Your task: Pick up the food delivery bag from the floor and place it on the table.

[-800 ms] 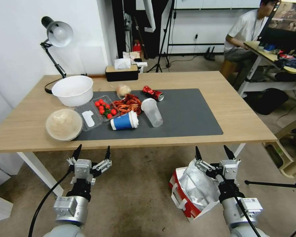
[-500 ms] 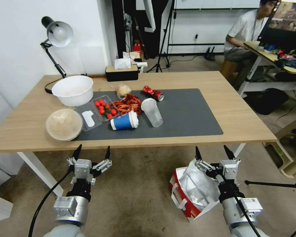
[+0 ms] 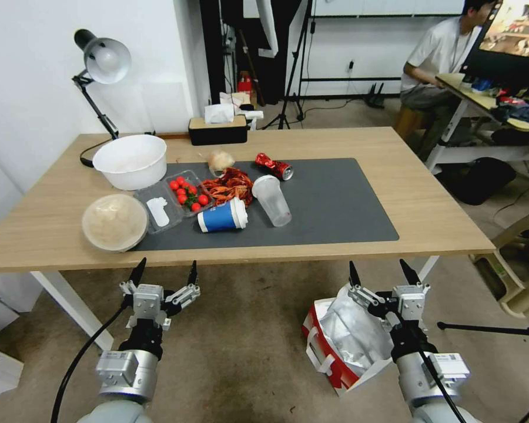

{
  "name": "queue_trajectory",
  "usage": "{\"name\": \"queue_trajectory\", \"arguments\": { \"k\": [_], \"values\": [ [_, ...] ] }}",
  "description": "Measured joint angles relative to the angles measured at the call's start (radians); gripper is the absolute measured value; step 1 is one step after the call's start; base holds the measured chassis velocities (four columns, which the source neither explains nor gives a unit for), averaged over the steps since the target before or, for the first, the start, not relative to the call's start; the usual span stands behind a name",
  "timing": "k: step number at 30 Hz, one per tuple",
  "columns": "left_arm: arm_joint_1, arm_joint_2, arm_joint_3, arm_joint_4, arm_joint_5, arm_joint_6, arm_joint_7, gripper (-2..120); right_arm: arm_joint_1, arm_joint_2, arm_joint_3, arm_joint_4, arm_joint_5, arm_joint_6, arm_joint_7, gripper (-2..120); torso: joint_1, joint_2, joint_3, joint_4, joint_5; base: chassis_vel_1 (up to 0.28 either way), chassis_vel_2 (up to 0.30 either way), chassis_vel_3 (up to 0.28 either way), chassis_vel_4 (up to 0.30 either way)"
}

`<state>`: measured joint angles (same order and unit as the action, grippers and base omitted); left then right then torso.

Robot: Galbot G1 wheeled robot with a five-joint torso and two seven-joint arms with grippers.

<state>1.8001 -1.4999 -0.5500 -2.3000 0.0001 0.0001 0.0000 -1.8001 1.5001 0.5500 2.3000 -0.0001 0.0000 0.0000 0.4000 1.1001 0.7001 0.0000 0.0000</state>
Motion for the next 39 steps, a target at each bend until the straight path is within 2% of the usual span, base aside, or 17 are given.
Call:
{"name": "queue_trajectory", "arguments": {
  "k": [21,24,25,26,28,29,39],
  "values": [
    [-0.003,0.0,0.002,0.004,-0.01,-0.002,-0.001,100,0.002,0.0,-0.004,-0.004,0.008,0.002,-0.001,100,0.0,0.0,0.0,0.0001,0.0,0.0,0.0,0.0,0.0],
    [-0.028,-0.001,0.021,0.035,-0.084,-0.022,-0.018,100,0.014,-0.002,-0.048,-0.034,0.075,0.02,-0.019,100,0.0,0.0,0.0,-0.0001,-0.0004,0.0,0.0,0.0,0.0],
    [-0.05,-0.002,0.037,0.06,-0.15,-0.041,-0.035,100,0.022,-0.003,-0.082,-0.055,0.127,0.03,-0.033,100,0.0,0.0,0.0,0.0002,0.0009,0.0,0.0,0.0,0.0],
    [-0.05,-0.002,0.037,0.06,-0.15,-0.041,-0.035,100,0.022,-0.003,-0.082,-0.055,0.127,0.03,-0.033,100,0.0,0.0,0.0,0.0002,0.0009,0.0,0.0,0.0,0.0],
    [-0.07,-0.005,0.056,0.087,-0.215,-0.059,-0.051,100,0.024,-0.005,-0.088,-0.057,0.15,0.034,-0.036,100,0.0,0.0,0.0,-0.0003,-0.001,0.0,0.0,0.0,0.0],
    [-0.07,-0.009,0.063,0.093,-0.237,-0.068,-0.051,100,0.025,-0.006,-0.087,-0.058,0.154,0.035,-0.036,100,0.0,0.0,0.0,0.0,0.0,0.0,0.0,0.0,0.0],
    [-0.063,-0.012,0.062,0.08,-0.278,-0.084,-0.049,100,0.026,-0.009,-0.074,-0.058,0.131,0.051,-0.039,100,0.0,0.0,0.0,0.0,0.0002,0.0,0.0,0.0,0.0]
  ]
}}
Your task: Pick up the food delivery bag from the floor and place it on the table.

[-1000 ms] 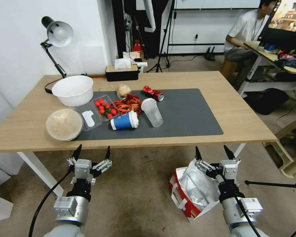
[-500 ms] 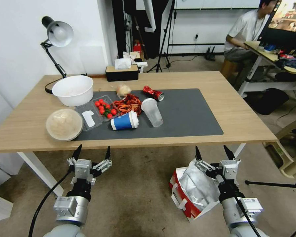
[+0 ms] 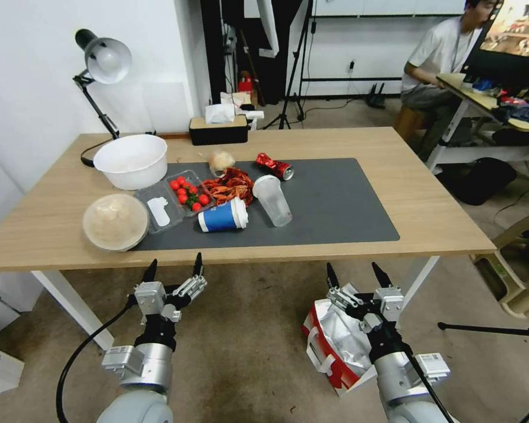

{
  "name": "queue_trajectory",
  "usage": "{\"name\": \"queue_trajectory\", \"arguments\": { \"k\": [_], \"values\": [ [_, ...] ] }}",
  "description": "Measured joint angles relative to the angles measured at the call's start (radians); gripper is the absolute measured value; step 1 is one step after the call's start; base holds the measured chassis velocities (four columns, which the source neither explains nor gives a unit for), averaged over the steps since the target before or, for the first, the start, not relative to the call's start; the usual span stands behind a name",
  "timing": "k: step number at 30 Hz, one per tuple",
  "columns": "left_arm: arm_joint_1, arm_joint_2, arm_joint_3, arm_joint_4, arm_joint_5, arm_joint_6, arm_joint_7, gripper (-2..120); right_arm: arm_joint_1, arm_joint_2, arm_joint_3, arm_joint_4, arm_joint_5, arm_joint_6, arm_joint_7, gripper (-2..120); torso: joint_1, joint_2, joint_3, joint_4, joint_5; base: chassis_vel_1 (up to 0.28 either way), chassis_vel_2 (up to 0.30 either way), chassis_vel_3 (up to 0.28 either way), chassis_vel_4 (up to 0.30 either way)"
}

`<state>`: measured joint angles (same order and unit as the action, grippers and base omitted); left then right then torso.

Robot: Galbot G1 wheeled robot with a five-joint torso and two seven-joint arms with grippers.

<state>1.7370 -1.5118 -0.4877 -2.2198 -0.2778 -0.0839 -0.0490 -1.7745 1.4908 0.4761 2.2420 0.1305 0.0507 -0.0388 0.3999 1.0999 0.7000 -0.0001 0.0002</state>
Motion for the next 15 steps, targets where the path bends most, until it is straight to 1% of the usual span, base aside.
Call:
{"name": "queue_trajectory", "arguments": {
  "k": [5,15],
  "values": [
    [0.012,-0.003,-0.009,-0.013,0.002,-0.005,-0.002,100,0.003,-0.001,0.007,0.009,-0.004,0.007,0.0,100,0.0,0.0,0.0,0.0,-0.0001,0.0,0.0,0.0,0.0],
    [0.038,0.006,-0.02,-0.014,0.008,-0.024,0.005,100,-0.005,-0.004,0.013,0.018,-0.01,0.008,0.0,100,0.0,0.0,0.0,0.0001,-0.0002,0.0,0.0,0.0,0.0]
  ]
}}
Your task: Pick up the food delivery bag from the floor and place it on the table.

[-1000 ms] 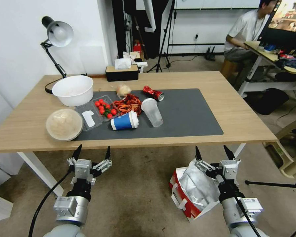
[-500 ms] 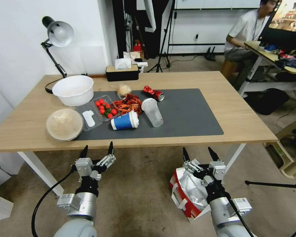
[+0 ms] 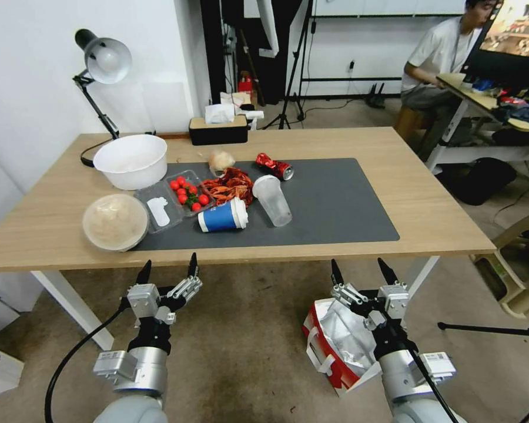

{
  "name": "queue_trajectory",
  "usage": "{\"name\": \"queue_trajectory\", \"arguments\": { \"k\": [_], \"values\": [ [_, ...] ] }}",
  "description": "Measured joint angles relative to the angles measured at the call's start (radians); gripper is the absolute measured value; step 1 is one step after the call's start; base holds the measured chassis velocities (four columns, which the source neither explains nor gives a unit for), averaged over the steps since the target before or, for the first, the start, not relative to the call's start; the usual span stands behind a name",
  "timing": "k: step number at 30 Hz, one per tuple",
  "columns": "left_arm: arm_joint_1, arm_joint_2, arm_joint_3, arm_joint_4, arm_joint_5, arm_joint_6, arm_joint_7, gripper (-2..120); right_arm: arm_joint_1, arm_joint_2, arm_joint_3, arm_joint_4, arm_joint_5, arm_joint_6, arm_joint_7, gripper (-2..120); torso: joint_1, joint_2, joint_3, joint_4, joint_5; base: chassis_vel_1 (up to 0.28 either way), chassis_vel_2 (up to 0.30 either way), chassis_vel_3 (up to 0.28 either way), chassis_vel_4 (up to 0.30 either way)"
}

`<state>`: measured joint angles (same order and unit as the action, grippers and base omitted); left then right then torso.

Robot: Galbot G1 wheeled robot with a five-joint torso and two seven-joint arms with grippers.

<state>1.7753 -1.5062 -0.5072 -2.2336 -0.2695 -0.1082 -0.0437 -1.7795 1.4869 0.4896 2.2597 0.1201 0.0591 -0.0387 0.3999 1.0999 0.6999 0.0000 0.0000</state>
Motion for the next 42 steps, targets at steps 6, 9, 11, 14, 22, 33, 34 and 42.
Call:
{"name": "queue_trajectory", "arguments": {
  "k": [6,9,11,14,22,33,34,42],
  "values": [
    [0.009,0.001,-0.015,-0.007,-0.001,-0.009,-0.01,100,-0.011,-0.003,-0.002,0.012,0.017,-0.007,-0.001,100,0.0,0.0,0.0,0.0,0.0,0.0,0.0,0.0,0.0],
    [0.012,0.005,-0.018,-0.009,-0.007,-0.01,-0.009,100,-0.013,-0.006,-0.002,0.013,0.02,-0.011,-0.001,100,0.0,0.0,0.0,0.0,0.0001,0.0,0.0,0.0,0.0],
    [0.012,0.005,-0.02,0.006,-0.026,-0.021,-0.005,100,-0.02,-0.006,-0.003,0.013,-0.002,-0.01,-0.001,100,0.0,0.0,0.0,0.0,-0.0001,0.0,0.0,0.0,0.0],
    [0.009,-0.001,-0.018,0.02,-0.041,-0.031,0.003,100,-0.026,-0.004,-0.006,0.009,-0.017,-0.008,-0.002,100,0.0,0.0,0.0,0.0,-0.0001,0.0,0.0,0.0,0.0],
    [0.0,-0.008,-0.008,0.031,-0.061,-0.008,-0.004,100,-0.028,0.0,-0.008,-0.001,-0.024,-0.006,-0.005,100,-0.001,-0.002,-0.001,0.0,-0.0001,0.0,0.0,0.0,0.0],
    [0.002,-0.004,-0.013,0.025,-0.061,-0.012,-0.005,100,-0.02,0.006,-0.01,-0.005,-0.021,-0.006,-0.007,100,-0.014,-0.032,-0.018,-0.0001,0.0,0.0,0.0,0.0,0.0],
    [0.002,-0.004,-0.013,0.025,-0.061,-0.012,-0.005,100,-0.02,0.006,-0.01,-0.005,-0.021,-0.006,-0.008,100,-0.015,-0.034,-0.019,-0.0001,0.0,0.0,0.0,0.0,0.0],
    [0.006,-0.003,-0.013,0.021,-0.058,-0.018,-0.005,100,-0.019,0.002,-0.008,-0.004,-0.018,-0.007,-0.01,100,-0.037,-0.085,-0.047,-0.0001,0.0,0.0,0.0,0.0,0.0]
  ]
}}
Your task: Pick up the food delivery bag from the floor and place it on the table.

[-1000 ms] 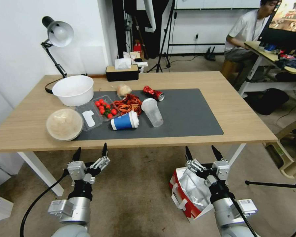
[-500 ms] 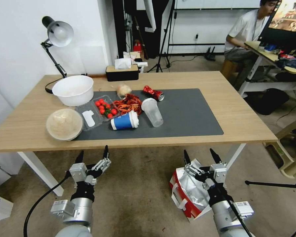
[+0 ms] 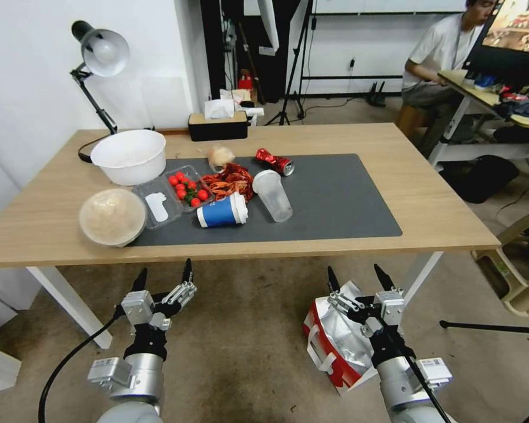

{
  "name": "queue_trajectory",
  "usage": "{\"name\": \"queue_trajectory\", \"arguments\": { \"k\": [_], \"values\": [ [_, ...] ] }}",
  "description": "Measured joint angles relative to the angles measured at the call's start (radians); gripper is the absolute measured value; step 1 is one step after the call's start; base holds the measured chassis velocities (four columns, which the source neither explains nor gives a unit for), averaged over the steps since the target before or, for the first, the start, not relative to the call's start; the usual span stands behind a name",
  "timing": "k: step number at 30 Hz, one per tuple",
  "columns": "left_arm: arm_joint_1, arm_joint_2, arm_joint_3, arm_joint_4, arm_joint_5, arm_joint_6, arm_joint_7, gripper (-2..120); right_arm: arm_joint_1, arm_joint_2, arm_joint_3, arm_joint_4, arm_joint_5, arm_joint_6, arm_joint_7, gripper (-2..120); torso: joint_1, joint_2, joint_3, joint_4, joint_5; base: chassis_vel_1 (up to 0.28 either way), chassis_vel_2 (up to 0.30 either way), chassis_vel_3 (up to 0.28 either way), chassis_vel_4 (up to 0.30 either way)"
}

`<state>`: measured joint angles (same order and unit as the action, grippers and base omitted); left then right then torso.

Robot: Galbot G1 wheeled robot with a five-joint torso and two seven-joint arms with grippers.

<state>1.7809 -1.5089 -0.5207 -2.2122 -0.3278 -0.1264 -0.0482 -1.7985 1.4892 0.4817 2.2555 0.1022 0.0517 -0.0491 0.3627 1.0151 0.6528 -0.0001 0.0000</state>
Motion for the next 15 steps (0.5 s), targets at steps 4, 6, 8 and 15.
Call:
{"name": "queue_trajectory", "arguments": {
  "k": [4,6,8,15],
  "values": [
    [0.001,-0.001,0.0,-0.001,0.003,-0.003,0.0,100,0.0,-0.002,0.001,0.001,0.001,0.0,0.0,100,-0.008,-0.019,-0.011,0.0,-0.0001,0.0,0.0,0.0,0.0],
    [0.003,-0.001,0.001,-0.002,0.004,-0.006,0.0,100,0.0,-0.003,0.001,0.001,0.001,0.0,-0.001,100,-0.015,-0.034,-0.019,-0.0001,0.0,0.0,0.0,0.0,0.0],
    [0.003,-0.002,0.002,-0.002,0.004,-0.007,0.0,100,0.0,-0.003,0.002,0.001,0.002,0.0,-0.001,100,-0.018,-0.039,-0.022,-0.0001,0.0,0.0,0.0,0.0,0.0],
    [0.004,-0.001,0.004,-0.002,0.005,-0.008,0.0,100,0.0,-0.003,0.003,0.003,0.005,-0.001,-0.002,100,-0.032,-0.074,-0.042,0.0,-0.0001,0.0,0.0,0.0,0.0]
  ]
}}
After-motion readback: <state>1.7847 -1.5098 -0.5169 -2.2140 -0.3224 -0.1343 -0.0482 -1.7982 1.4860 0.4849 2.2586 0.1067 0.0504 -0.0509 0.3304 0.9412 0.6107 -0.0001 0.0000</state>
